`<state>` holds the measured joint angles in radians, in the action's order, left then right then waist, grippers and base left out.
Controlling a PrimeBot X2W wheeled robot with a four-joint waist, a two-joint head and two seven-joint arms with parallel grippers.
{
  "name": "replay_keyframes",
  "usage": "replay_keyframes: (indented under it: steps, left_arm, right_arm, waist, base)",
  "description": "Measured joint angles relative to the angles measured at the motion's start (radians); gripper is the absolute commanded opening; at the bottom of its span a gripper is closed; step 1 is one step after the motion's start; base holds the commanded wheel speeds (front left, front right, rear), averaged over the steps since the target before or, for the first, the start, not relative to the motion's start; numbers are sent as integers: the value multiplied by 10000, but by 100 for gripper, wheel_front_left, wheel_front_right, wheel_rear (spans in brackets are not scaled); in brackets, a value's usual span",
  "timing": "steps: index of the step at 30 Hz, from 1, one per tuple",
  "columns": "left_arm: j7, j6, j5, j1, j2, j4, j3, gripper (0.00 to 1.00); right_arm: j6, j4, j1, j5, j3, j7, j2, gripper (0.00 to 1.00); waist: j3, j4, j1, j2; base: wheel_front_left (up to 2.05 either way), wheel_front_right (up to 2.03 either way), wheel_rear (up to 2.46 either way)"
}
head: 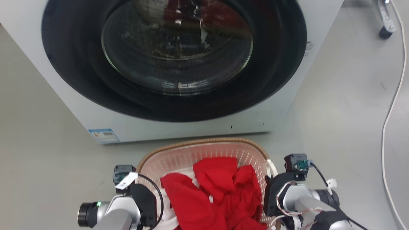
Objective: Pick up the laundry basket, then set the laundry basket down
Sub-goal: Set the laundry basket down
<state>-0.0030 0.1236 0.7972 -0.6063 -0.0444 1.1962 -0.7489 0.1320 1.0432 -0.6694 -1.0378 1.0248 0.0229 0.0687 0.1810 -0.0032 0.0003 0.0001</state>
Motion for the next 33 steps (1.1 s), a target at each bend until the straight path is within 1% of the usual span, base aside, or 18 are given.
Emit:
replay_keyframes:
  steps: [12,21,33]
  left_arm:
    - [-355,0,-21,-966,35,-38,100,0]
    - [-629,6,-79,-1705,46,-40,182,0]
    - [-972,10,-146,-2885,56,-146,236,0]
  right_arm:
    - [-6,514,-1177,267,-31,-426,-21,0]
    - [-128,761,-1914,430,-33,-792,-19,0]
    - [-299,976,-3144,577,-90,-1243,140,0]
  waist:
    - [1702,98,1,0]
    - [3036,207,0,1]
    - [4831,312,-1,1]
  base:
    - [0,0,0]
    - [0,0,0]
    - [0,0,0]
